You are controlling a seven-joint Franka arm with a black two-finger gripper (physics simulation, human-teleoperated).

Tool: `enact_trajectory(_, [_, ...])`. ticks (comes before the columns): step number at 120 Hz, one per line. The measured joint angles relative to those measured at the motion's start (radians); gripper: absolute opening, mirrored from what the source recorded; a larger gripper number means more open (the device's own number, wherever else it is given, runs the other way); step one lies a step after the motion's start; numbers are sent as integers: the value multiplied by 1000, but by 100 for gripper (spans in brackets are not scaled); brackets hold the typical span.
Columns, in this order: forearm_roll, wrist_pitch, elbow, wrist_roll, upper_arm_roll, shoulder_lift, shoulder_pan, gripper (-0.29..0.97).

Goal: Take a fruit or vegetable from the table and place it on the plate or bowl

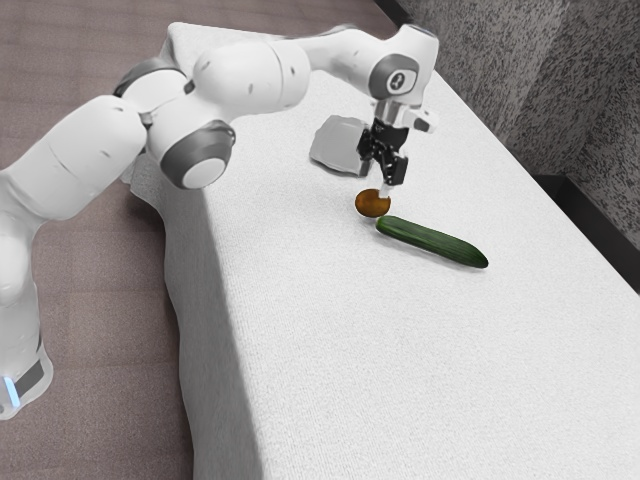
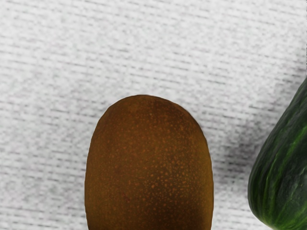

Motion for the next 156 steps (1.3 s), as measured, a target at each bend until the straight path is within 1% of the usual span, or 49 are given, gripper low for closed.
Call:
enact_trajectory(20, [-32,-1,-1,13,-2,31,0,68])
enact_trajectory(58, [-69,8,7,37,-1,72,14,68])
enact_trajectory(62, [-75,10,8,40,0,73,14,65])
enact_trajectory(79, [-93,14,6,49,4,75,16,39])
enact_trajectory(84, [-96,15,6,51,5,75,18,33])
enact_trajectory(94, [-99,18,7,56,6,77,22,29])
enact_trajectory(109, [-101,21,8,62,13,70,22,27])
enact_trajectory(118, [-101,22,8,67,22,47,18,26])
enact_trajectory(126, [-99,17,3,70,41,-5,11,25])
enact_trajectory(138, [-93,-7,-13,81,116,-94,6,26])
enact_trajectory(144, [-90,-20,-54,88,146,-143,1,26])
enact_trajectory(156, [-70,-35,-178,104,211,-235,-40,26])
